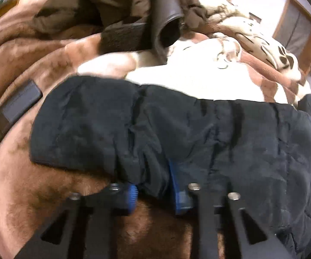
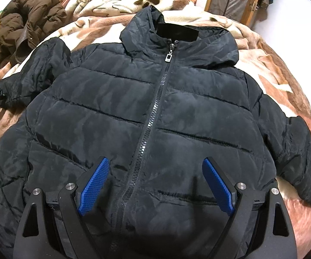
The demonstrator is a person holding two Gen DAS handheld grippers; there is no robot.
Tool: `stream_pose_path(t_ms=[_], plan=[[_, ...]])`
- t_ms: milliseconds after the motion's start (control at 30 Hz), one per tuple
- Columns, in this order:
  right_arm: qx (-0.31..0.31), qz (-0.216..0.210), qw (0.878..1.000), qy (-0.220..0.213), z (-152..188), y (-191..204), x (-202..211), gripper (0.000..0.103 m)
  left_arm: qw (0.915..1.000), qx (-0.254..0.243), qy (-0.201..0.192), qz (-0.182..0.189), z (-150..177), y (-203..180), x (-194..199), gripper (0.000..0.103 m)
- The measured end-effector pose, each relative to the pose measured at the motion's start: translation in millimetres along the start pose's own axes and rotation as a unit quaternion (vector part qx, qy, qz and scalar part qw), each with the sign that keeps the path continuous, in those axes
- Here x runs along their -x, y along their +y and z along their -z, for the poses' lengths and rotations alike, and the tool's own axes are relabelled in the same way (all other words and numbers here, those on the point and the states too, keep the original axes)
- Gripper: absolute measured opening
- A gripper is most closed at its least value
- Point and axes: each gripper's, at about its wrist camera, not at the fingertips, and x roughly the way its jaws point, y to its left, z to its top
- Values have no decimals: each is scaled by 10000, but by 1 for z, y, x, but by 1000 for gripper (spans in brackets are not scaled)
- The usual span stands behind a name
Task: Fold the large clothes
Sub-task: 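Grasp the black jacket's sleeve cuff with the left gripper, then fold the held sleeve across the jacket's front with the left gripper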
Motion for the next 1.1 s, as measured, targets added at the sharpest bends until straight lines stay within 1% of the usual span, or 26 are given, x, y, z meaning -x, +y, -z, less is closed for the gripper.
stream_pose_path(t_ms=[67,167,267,367,467,533,600,733,833,933,1033,1067,1100], plan=[[-4,60,10000,-14,3,-2,4,89,9999,-104,-73,9,-6,-6,10,16],[6,169,9998,-81,6,-6,15,89,9995,-152,-255,124,-13,-15,39,15],[-2,313,9994,-161,10,-12,29,89,9975,-346,-530,305,-22,-33,77,14],[-96,340,9990,-275,14,-22,46,89,9931,-608,-827,571,-24,-57,121,14],[-278,284,9985,-363,20,-35,61,89,9852,-993,-1079,890,-22,-94,163,14],[-399,270,9980,-413,27,-47,70,89,9777,-1278,-1198,1161,-17,-123,187,14],[-518,258,9974,-436,33,-57,77,89,9695,-1566,-1220,1439,-7,-156,203,14],[-747,315,9956,-476,49,-79,89,89,9508,-2120,-1125,1958,24,-219,218,14],[-945,389,9938,-445,61,-99,91,89,9368,-2495,-898,2284,50,-266,213,14],[-1069,466,9925,-380,71,-113,89,89,9234,-2752,-495,2629,80,-301,195,14],[-1177,509,9913,-286,80,-125,82,89,9124,-2970,-96,2814,112,-332,175,15],[-1208,518,9910,-250,83,-129,79,89,9108,-3007,39,2830,123,-337,169,19],[-1238,521,9907,-215,86,-132,76,89,9083,-3044,250,2860,132,-345,159,26]])
